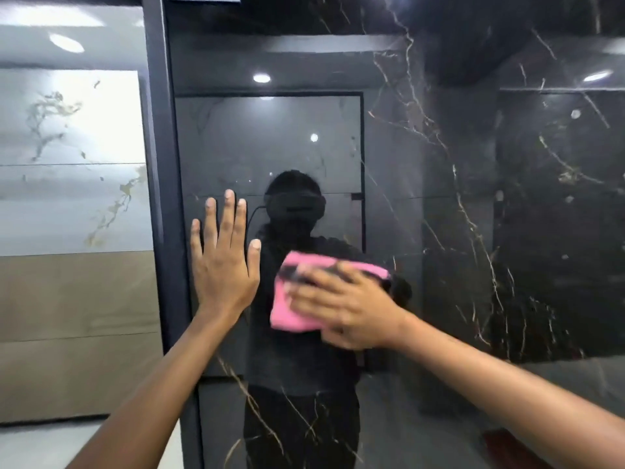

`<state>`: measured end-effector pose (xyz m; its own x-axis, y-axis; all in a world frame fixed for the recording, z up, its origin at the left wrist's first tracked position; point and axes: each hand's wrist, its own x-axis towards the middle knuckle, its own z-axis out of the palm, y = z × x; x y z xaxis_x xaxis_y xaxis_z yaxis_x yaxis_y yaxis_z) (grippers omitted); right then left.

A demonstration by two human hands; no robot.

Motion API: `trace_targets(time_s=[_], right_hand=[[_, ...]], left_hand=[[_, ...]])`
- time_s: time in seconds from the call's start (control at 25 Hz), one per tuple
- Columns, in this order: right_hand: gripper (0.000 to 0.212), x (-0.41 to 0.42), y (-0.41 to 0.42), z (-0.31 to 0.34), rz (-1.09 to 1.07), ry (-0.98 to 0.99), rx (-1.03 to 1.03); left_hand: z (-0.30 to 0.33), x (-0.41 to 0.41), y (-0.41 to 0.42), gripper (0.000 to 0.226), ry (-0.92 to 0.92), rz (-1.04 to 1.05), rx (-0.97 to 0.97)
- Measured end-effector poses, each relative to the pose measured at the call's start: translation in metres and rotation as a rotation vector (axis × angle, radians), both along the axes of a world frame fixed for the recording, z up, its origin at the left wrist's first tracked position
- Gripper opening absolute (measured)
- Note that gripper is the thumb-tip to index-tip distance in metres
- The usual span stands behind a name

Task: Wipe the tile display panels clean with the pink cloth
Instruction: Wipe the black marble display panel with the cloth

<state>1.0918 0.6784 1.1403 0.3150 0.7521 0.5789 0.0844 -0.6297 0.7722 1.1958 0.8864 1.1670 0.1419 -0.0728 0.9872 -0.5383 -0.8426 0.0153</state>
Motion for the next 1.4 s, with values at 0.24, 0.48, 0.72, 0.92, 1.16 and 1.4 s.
trace_targets(time_s=[0.24, 0.48, 0.72, 0.92, 1.16, 1.4], right_hand=[[0.07, -0.029, -0.082, 0.216, -0.018, -0.42, 0.806], [0.072, -0.017, -0.042, 0.223, 0.058, -0.389, 0.891], [0.066, 0.002, -0.034, 0.192, -0.011, -0.206, 0.079], [0.062, -0.053, -0.104, 0.345, 0.037, -0.576, 1.44], [0.068, 0.033, 0.059, 0.288, -0.045, -0.288, 0.524], [0.068, -0.048, -0.108, 0.37, -0.01, -0.5, 1.257]], left_hand=[[0.089, -0.011, -0.007, 0.057, -0.109, -0.097, -0.041], [0.125, 0.007, -0.005, 0.06, -0.053, -0.035, -0.022], [0.144, 0.001, -0.013, 0.059, -0.098, -0.109, -0.102], [0.187, -0.004, -0.05, 0.065, -0.144, -0.095, -0.103], [0.186, 0.0, -0.051, 0.067, -0.148, -0.072, -0.111], [0.182, -0.002, -0.052, 0.066, -0.11, -0.039, -0.073]])
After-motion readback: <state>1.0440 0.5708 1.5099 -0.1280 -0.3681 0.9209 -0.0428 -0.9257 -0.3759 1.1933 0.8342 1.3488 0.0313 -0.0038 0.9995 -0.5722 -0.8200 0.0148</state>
